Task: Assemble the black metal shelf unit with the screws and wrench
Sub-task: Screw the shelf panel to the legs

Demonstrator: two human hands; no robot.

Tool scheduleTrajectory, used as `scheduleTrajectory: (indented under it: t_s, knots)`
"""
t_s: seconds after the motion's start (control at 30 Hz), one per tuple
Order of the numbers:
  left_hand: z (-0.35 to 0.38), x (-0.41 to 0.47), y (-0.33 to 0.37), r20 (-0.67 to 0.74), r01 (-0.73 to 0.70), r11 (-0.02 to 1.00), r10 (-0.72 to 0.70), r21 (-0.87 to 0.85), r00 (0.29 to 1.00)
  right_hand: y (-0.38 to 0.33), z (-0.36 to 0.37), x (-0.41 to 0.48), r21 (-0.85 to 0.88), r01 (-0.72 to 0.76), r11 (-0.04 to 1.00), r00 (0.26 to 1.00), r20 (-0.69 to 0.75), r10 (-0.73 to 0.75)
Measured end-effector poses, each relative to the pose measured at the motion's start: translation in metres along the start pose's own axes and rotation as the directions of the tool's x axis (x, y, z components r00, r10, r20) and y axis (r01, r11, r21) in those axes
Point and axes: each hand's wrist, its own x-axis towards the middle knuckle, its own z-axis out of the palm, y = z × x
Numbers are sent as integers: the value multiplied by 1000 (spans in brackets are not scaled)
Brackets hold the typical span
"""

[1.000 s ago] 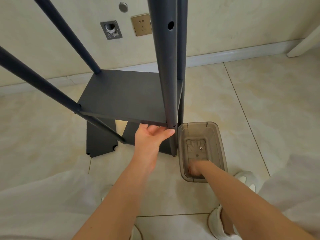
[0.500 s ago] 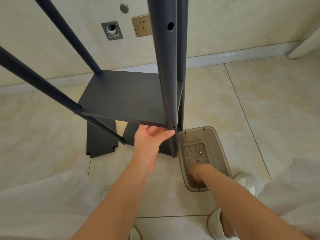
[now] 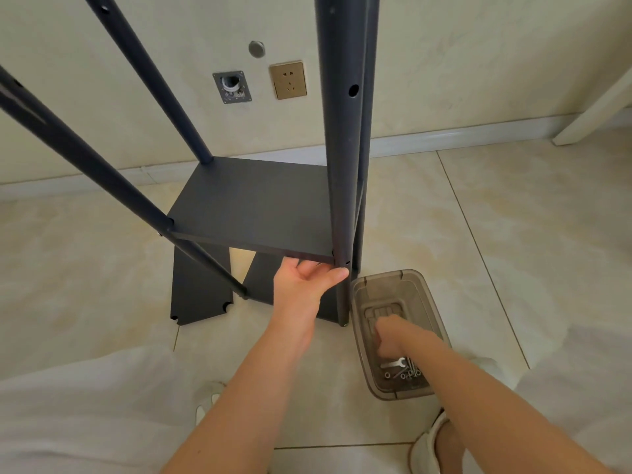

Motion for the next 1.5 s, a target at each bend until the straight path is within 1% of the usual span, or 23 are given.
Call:
scheduleTrajectory:
  t_s: [0.07, 0.13, 0.2, 0.27, 0.3, 0.33, 0.4, 0.43, 0.47, 0.57, 0.67, 0.73, 0.97, 1.27, 1.5]
  knots:
    - [1, 1, 0, -12, 11, 1000, -10, 9, 1000, -7, -15, -14, 112, 9, 994, 996, -93, 2]
    - [2, 1, 0, -17, 11, 1000, -11, 11, 1000, -19, -30, -34, 257, 45, 965, 970, -242, 19]
    - [3, 0, 1, -29, 7, 1000, -6, 22, 1000, -35, -45, -60, 423, 115, 899, 898, -432, 89]
    - [2, 0, 1, -29, 2, 1000, -2, 14, 1000, -50, -60, -89, 576, 226, 786, 789, -582, 199]
    - [2, 0, 1, -21, -2, 1000, 2, 9, 1000, -56, -68, -103, 656, 289, 697, 752, -606, 259]
    - [1, 0, 1, -16, -3, 1000, 4, 14, 1000, -60, -76, -117, 727, 348, 592, 735, -604, 310]
    - [0, -2, 1, -22, 7, 1000, -6, 24, 1000, -64, -89, -140, 805, 429, 409, 738, -573, 355]
    - [0, -2, 1, -23, 12, 1000, -12, 16, 1000, -65, -92, -148, 820, 448, 357, 750, -562, 349]
    - [0, -2, 0, -26, 16, 1000, -15, 12, 1000, -67, -94, -155, 828, 455, 327, 765, -552, 333]
    - [0, 1, -1, -40, 14, 999, -13, 42, 999, -73, -90, -162, 843, 439, 311, 803, -524, 285]
    - [-1, 4, -5, -37, -14, 999, 15, 50, 999, -77, -84, -158, 827, 410, 385, 813, -522, 256]
    - [-1, 4, -6, -35, -28, 998, 30, 53, 999, -79, -79, -154, 816, 404, 413, 808, -530, 257]
    - [-3, 5, -8, -30, -32, 997, 34, 63, 999, -83, -69, -152, 838, 411, 359, 823, -511, 250]
    - [-2, 6, -9, -54, -10, 996, 14, 86, 998, -84, -70, -152, 837, 419, 352, 814, -518, 263]
    - [0, 7, -10, -75, -1, 994, 9, 108, 997, -80, -70, -151, 841, 431, 326, 810, -520, 272]
